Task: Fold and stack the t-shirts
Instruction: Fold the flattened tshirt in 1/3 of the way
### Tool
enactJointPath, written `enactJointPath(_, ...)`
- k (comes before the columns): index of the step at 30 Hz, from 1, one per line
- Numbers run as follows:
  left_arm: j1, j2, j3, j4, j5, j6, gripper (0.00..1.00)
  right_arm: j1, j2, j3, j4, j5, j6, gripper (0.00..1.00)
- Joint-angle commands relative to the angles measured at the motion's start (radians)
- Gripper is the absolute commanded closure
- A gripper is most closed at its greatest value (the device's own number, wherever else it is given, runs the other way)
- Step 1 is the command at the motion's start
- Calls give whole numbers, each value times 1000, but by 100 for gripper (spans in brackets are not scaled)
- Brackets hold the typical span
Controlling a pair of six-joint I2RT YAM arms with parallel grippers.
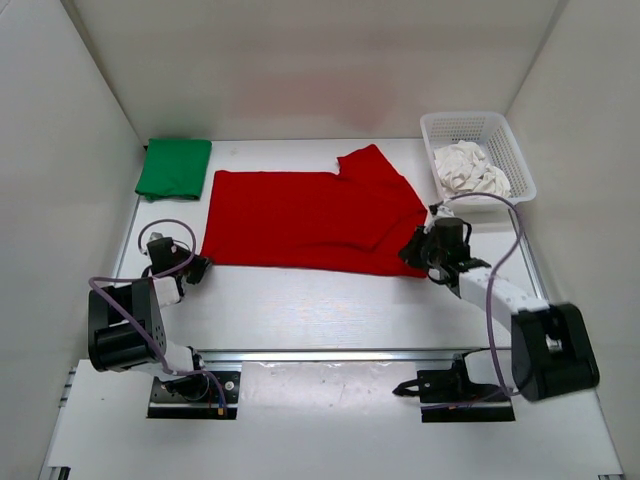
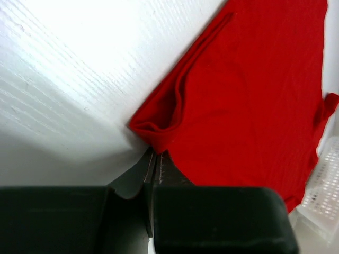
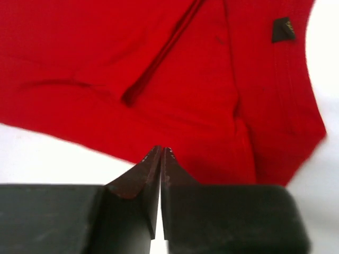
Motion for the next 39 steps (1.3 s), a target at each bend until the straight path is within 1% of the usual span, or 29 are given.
enactJointPath(1,17,-35,-21,-5,15,16,100,27,138,114,7,-28,-61,98)
enactJointPath(2,22,-40,-24,-9,15,11,100,30,184,130,9,-37,-64,100)
enactJointPath(5,40,-50,-31,-25,14,24,100,14,254,122,12,-66,-48,100)
enactJointPath(7,60,-61,-40,-36,35,22,100,1,255,76,24,-72,-29,100)
enactJointPath(10,97,-95,-72,-61,72,36,100,-11,214,-31,36,-57,1,100)
enactJointPath(12,102,-136,-119,-82,95,47,100,-25,127,-130,38,-71,21,100)
enactJointPath(13,106,-176,-132,-100,102,62,100,-26,102,-155,36,-80,39,100)
enactJointPath(15,105,-237,-167,-145,106,86,100,-13,-5,-250,0,-69,48,100)
enactJointPath(18,105,-381,-213,-241,128,132,100,3,-176,-345,-68,-81,82,100)
enactJointPath(19,103,-415,-233,-287,127,161,100,-9,-215,-378,-88,-86,109,100)
enactJointPath(20,100,-479,-242,-291,118,163,100,-14,-290,-398,-118,-75,116,100)
enactJointPath(21,97,-548,-279,-352,106,168,100,-17,-367,-416,-144,-57,136,99)
enactJointPath(22,105,-582,-300,-390,100,180,100,-28,-436,-418,-170,-45,142,100)
enactJointPath(24,100,-706,-325,-424,87,188,100,-51,-490,-377,-209,-40,119,99)
enactJointPath(26,82,-751,-305,-444,60,198,92,-95,-519,-318,-246,-67,85,96)
enactJointPath(27,72,-747,-282,-461,57,204,91,-105,-522,-286,-250,-104,73,93)
enactJointPath(28,63,-742,-244,-469,75,214,86,-99,-524,-242,-261,-115,55,91)
enactJointPath(29,54,-735,-227,-467,75,224,84,-89,-515,-228,-264,-108,59,88)
enactJointPath(31,14,-721,-163,-467,58,249,81,-4,-496,-185,-226,-72,59,79)
enactJointPath(32,2,-718,-138,-461,47,254,81,44,-486,-176,-221,-62,64,78)
enactJointPath(33,-24,-703,-111,-452,41,261,88,73,-441,-159,-186,-46,65,77)
enactJointPath(34,-52,-695,-86,-446,31,273,90,113,-400,-149,-145,-34,65,75)
enactJointPath(35,-82,-687,-75,-426,24,268,91,145,-342,-140,-96,-54,74,74)
enactJointPath(36,-90,-673,-58,-406,27,269,91,155,-311,-133,-99,-63,76,73)
enactJointPath(37,-128,-661,-52,-400,15,267,91,167,-256,-120,-35,-80,76,72)
enactJointPath(39,-258,-643,-43,-351,-26,252,89,188,-147,-91,15,-86,77,71)
